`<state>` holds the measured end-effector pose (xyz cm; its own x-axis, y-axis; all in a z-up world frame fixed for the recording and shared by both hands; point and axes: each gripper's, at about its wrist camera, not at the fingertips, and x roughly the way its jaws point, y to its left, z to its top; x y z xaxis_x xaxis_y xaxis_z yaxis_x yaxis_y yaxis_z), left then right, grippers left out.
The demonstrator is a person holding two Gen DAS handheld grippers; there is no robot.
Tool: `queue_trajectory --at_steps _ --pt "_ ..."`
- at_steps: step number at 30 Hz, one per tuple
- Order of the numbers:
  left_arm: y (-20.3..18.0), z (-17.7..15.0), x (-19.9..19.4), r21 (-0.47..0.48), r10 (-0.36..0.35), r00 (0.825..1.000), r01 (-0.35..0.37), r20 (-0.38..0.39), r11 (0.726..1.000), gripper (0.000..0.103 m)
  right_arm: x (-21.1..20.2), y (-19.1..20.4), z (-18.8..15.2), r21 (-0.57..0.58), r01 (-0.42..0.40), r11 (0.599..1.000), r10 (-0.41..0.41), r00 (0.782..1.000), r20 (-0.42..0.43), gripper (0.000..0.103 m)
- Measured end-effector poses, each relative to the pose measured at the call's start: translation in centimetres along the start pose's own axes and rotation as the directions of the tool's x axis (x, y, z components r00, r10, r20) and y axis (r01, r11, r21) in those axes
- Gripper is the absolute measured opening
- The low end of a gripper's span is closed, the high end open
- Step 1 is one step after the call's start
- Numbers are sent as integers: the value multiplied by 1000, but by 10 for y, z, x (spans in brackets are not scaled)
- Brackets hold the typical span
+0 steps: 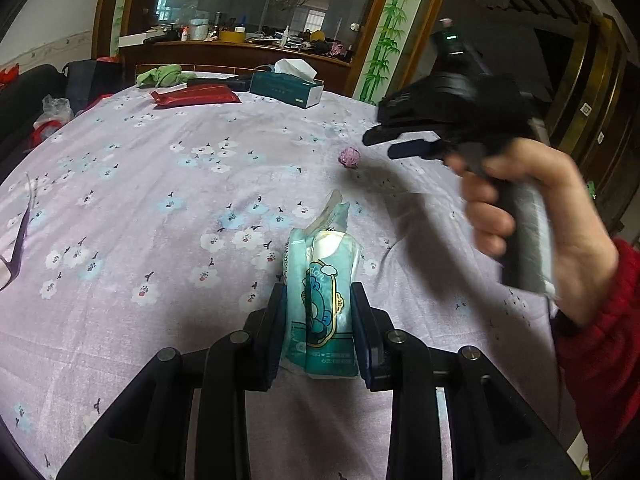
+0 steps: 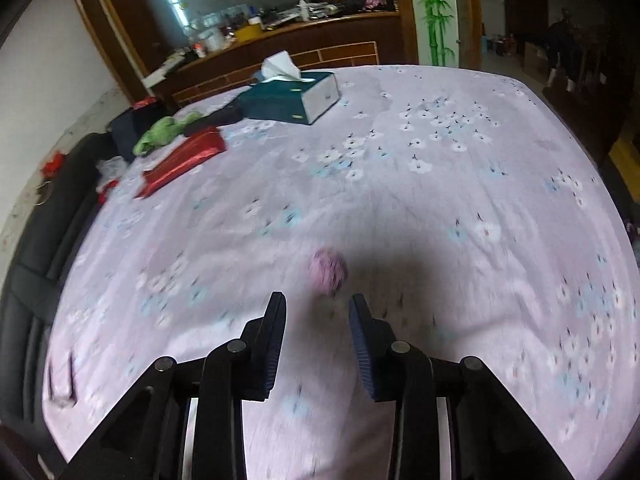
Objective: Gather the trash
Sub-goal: 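Grasp the pink crumpled paper with the right tool while the left tool holds the tissue pack, then carry both items to the red wastebasket and open both tools over it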
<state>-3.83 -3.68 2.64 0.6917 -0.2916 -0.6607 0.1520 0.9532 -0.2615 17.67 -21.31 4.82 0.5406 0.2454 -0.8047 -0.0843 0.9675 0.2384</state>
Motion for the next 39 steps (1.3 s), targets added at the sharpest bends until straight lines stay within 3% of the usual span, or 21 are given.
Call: queue_trajectory --at_steps 5,9,16,21,29,36,39 --pt "-1 0 0 2 -8 1000 8 -2 1000 29 30 0 14 17 10 1000 -9 999 -40 34" --pt "-2 1 1 4 -5 1000 5 -6 1000 29 46 4 14 -13 42 999 -42 997 -68 27" --pt "-4 0 2 5 15 1000 -15 -16 1000 29 38 1 3 -33 47 998 -48 998 -38 20" --pt "-4 0 2 8 28 999 -28 -15 1000 29 -11 0 -25 -73 26 997 -24 999 29 20" --pt "-9 -4 -7 22 47 999 -48 21 999 30 -121 -5 -107 -128 -37 991 53 991 127 21" --pt "-37 -17 -33 77 64 995 -70 77 995 30 -190 -28 -177 -73 -50 996 66 971 230 21" --pt "-53 -27 -46 102 53 995 -62 90 993 30 -209 -38 -207 -53 -21 998 35 961 273 21"
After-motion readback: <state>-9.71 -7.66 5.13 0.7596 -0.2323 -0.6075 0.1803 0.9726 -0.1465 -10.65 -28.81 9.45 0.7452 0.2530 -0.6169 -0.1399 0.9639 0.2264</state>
